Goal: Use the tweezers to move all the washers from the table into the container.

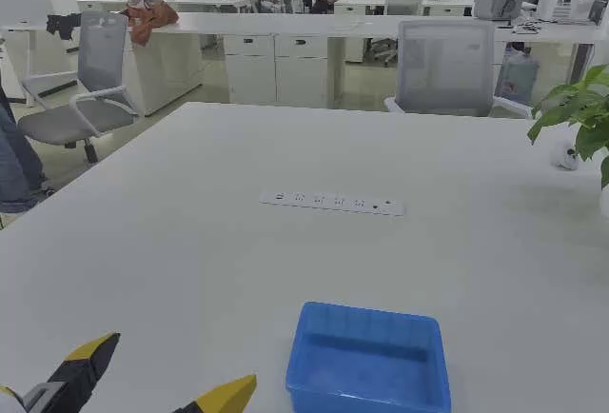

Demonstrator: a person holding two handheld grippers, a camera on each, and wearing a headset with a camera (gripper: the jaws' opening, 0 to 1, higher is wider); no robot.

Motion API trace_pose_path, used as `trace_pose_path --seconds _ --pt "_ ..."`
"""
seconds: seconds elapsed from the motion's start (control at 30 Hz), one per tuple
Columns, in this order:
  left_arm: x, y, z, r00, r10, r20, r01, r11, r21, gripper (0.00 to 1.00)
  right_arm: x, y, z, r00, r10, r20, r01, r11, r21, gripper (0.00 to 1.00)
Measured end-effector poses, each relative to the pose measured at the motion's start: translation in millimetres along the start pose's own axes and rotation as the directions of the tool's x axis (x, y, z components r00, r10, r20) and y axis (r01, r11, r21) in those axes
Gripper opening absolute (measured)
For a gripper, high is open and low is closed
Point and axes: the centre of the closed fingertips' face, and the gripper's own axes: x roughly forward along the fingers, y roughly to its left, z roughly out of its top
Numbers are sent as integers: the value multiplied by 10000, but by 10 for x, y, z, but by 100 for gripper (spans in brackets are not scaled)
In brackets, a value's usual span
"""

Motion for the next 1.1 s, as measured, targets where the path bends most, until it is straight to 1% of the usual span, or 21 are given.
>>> trace_pose_path --seconds 0.13,0.23,0.4,0.6,0.73,0.83,0.97,1.1 --pt "5 -14 -20 9999 -89 -92 89 10000 16 93 -1 3 -3 10000 -17 -24 17 10000 -33 82" --pt "5 -12 -18 9999 -57 -88 57 10000 61 93 -1 3 -9 10000 -11 -67 11 10000 -9 81" --pt "12 -11 -45 9997 -59 -221 60 10000 63 93 1 7 -7 10000 3 -64 -3 10000 -30 81" --pt "15 -7 -47 9997 -52 -231 54 9999 86 92 2 23 -9 9999 32 -97 -33 10000 -27 81" --pt "19 -26 -62 9994 -133 -316 137 9998 113 92 0 -3 -10 10000 -5 -65 4 10000 -37 81" --pt "22 -20 -72 9992 -111 -376 118 9998 180 92 0 3 -16 10000 -5 -98 5 10000 8 81" --pt "25 -39 -91 9987 -203 -470 212 9996 182 92 -1 -1 -9 10000 -38 -67 38 10000 -39 81" --pt "23 -34 -98 9985 -163 -514 176 9996 239 92 1 -32 -40 9999 -54 -121 54 10000 -1 81"
